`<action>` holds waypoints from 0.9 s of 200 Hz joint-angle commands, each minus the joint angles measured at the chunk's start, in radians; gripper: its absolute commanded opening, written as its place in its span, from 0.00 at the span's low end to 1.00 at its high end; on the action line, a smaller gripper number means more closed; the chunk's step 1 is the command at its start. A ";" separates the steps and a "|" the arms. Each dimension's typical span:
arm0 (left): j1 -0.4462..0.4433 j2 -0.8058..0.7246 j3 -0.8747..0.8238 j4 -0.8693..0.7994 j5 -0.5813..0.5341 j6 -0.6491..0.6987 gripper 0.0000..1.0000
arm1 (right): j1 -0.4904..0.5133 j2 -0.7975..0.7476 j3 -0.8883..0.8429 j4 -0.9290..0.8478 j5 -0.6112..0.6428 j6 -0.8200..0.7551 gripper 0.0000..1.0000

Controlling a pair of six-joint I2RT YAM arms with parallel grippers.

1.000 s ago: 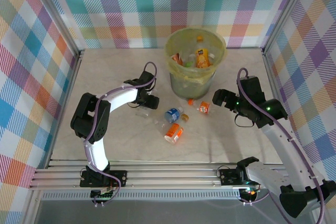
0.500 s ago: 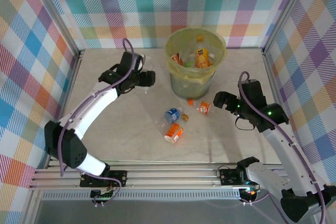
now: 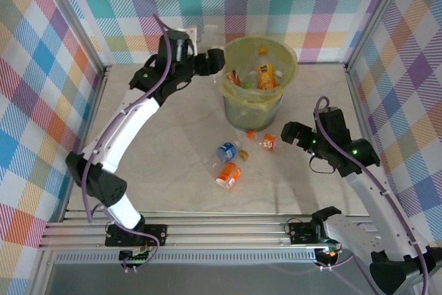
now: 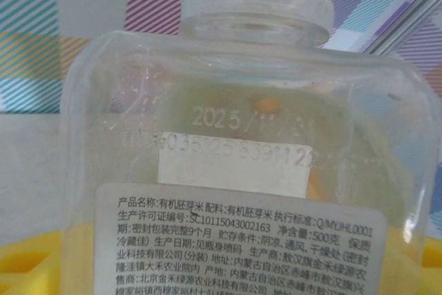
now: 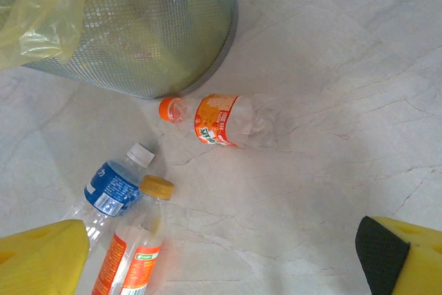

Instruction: Put the plastic bottles in the bin

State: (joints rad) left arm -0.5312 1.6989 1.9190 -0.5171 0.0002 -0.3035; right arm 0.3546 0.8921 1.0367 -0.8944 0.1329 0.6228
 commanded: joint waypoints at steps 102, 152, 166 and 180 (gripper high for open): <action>-0.075 0.505 0.642 -0.119 0.067 -0.048 0.83 | 0.003 -0.044 -0.102 0.054 -0.049 0.074 1.00; -0.078 0.531 0.642 -0.180 0.024 -0.027 0.88 | 0.003 -0.040 -0.100 0.052 -0.047 0.075 1.00; -0.081 0.535 0.641 -0.189 0.013 -0.013 0.91 | 0.003 -0.040 -0.098 0.052 -0.045 0.077 1.00; -0.082 0.541 0.641 -0.199 0.001 0.000 0.93 | 0.003 -0.041 -0.098 0.051 -0.044 0.081 1.00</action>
State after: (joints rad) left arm -0.6010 2.2349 2.5301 -0.6933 0.0307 -0.3367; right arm 0.3546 0.8555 0.9382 -0.8562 0.0963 0.6819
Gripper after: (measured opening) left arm 0.915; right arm 0.996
